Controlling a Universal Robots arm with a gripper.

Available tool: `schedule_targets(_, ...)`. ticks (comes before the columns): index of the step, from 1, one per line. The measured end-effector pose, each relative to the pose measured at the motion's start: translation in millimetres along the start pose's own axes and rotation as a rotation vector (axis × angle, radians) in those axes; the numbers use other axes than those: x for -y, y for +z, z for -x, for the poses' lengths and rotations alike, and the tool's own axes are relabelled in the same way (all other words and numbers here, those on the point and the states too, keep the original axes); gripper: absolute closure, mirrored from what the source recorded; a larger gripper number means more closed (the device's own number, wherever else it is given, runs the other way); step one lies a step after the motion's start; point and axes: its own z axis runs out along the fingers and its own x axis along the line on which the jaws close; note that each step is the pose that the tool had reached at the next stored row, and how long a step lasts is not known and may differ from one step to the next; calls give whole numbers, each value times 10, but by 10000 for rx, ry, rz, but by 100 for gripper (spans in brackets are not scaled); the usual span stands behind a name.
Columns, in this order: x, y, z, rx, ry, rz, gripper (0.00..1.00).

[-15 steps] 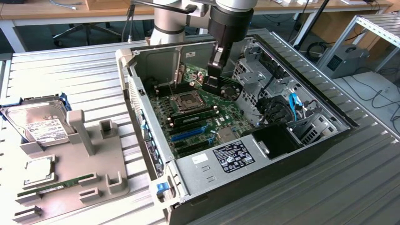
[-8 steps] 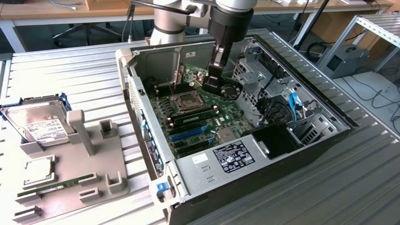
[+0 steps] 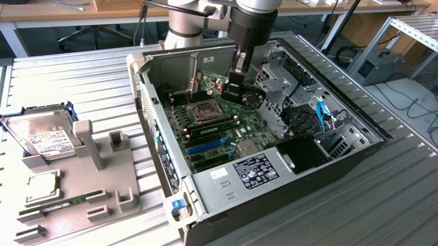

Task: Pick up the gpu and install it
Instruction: 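Insert the gpu into the slot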

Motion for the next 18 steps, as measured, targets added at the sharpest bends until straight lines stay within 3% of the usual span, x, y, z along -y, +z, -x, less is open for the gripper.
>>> schedule_targets(18,0,0,0,14,-1023,27,74)
